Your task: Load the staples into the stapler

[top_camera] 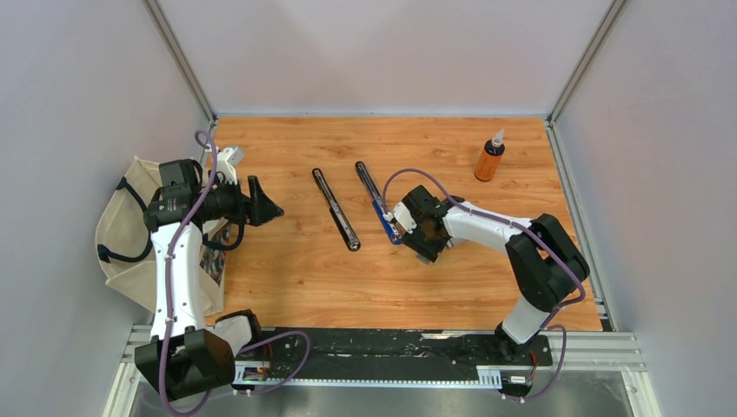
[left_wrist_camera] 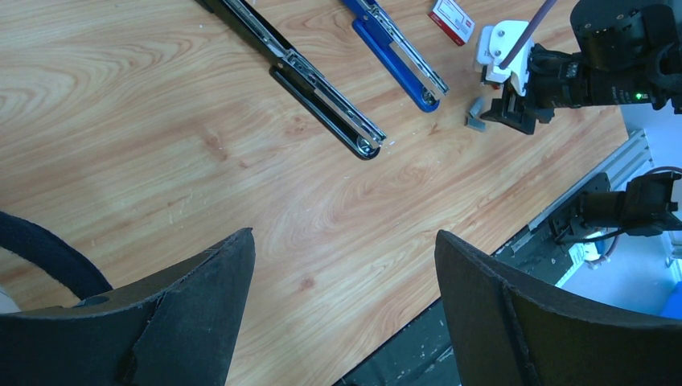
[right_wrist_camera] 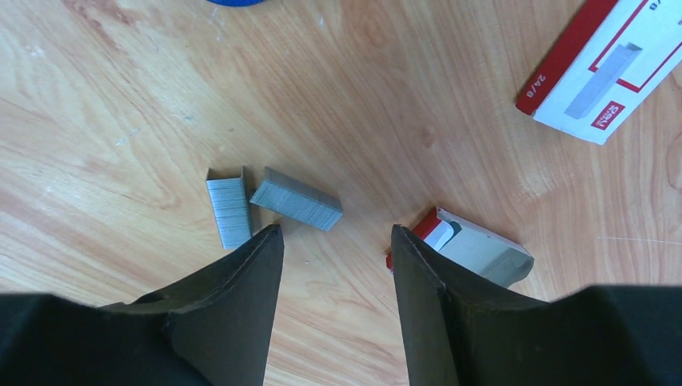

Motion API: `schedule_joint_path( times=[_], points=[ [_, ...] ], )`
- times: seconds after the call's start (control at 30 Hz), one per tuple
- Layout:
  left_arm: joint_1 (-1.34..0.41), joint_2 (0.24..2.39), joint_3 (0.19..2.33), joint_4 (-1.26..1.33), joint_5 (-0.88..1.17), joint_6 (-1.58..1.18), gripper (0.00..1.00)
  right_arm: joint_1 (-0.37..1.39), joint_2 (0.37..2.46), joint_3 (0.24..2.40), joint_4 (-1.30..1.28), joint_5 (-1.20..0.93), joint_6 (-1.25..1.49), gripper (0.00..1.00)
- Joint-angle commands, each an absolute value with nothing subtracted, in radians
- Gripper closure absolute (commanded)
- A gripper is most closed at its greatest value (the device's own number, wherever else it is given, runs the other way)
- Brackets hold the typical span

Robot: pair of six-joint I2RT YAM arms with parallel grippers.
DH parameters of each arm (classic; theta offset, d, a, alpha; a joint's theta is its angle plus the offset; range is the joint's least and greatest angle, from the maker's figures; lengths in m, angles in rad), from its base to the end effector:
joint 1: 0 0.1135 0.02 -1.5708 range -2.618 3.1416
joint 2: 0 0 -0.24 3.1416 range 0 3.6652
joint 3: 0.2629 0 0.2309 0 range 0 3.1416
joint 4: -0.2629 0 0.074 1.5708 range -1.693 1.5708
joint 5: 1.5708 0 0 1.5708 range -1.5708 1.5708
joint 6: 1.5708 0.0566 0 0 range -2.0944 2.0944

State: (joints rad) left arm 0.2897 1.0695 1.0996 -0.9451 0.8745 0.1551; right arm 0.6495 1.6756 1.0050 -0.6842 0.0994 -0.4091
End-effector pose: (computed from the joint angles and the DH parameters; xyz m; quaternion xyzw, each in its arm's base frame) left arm 0.1973 0.0135 0.3032 0.0784 0.8649 -0.3267 0.3730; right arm 0.2304 0.1679 0.1333 -0.4967 0.8598 -0.0361 0.1128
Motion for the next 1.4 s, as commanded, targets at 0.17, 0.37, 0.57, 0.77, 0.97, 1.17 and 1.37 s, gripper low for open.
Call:
schedule_joint_path(
  times=[0.17,0.37,0.57,0.77,0.97,1.17,1.37],
  points=[
    [0.301,1.052,1.095,-0.922,0.9,0.149,0.1,0.696,1.661,1.014,-0.653,0.1,-0.414,0.44],
    [0.301,1.051,1.094,-0.922,0.897,0.149,0.1,0.727,1.658,1.017,-0.643,0.103,-0.416,0.44],
    [0.301,1.048,1.091,-0.917,0.885,0.144,0.1,0.73,1.649,1.026,-0.629,0.123,-0.454,0.44],
    [0.301,1.045,1.092,-0.919,0.881,0.144,0.09,0.73,1.533,1.013,-0.647,0.051,-0.569,0.39],
    [0.301,1.049,1.089,-0.914,0.879,0.144,0.09,0.729,1.489,0.994,-0.667,0.017,-0.727,0.28],
    [0.301,1.046,1.089,-0.913,0.876,0.144,0.09,0.73,1.534,1.008,-0.683,-0.046,-0.782,0.35],
    [0.302,1.049,1.086,-0.911,0.879,0.143,0.09,0.719,1.549,0.997,-0.669,-0.037,-0.845,0.41]
  ],
)
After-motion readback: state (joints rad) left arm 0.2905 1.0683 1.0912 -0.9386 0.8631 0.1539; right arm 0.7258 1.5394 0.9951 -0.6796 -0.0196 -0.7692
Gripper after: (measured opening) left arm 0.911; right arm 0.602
